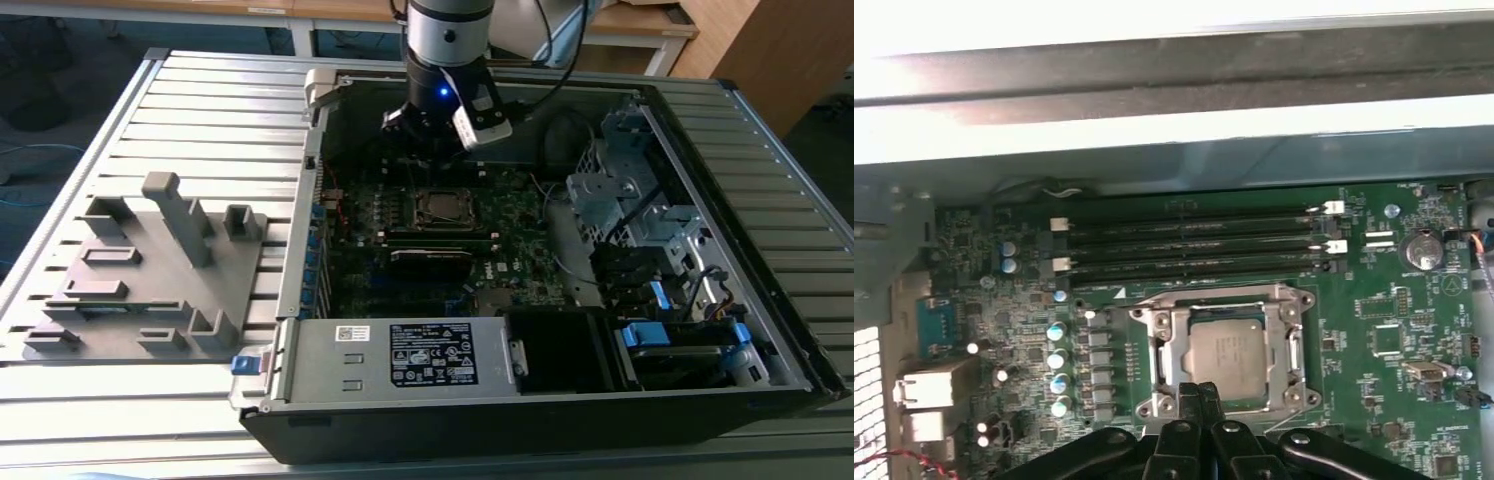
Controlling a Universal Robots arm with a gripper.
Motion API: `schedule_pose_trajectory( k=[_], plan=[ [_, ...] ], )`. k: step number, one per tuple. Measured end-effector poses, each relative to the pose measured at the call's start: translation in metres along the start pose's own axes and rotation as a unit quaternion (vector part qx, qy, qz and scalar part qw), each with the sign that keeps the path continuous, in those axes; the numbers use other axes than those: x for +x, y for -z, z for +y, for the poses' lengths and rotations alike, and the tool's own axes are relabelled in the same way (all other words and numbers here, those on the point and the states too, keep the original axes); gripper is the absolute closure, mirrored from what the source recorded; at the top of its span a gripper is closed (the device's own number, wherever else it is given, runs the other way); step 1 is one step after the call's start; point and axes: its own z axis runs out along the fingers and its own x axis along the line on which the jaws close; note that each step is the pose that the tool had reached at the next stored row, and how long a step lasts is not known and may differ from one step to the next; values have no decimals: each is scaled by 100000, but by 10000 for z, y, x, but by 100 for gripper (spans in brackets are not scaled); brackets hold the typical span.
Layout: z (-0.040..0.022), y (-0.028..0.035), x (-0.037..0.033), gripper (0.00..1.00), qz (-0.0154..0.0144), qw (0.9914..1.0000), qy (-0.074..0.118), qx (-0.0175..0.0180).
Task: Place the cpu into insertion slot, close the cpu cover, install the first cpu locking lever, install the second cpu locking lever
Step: 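Install the first cpu locking lever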
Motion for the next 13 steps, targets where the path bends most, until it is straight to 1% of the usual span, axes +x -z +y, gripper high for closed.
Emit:
schedule_pose_trajectory(
  k=[8,11,13],
  plan=[
    [-15,1,201,89,-143,100000,3,-17],
    [-18,2,238,89,-164,100000,4,-16],
    [-18,1,248,89,-177,100000,5,-22]
  ],
)
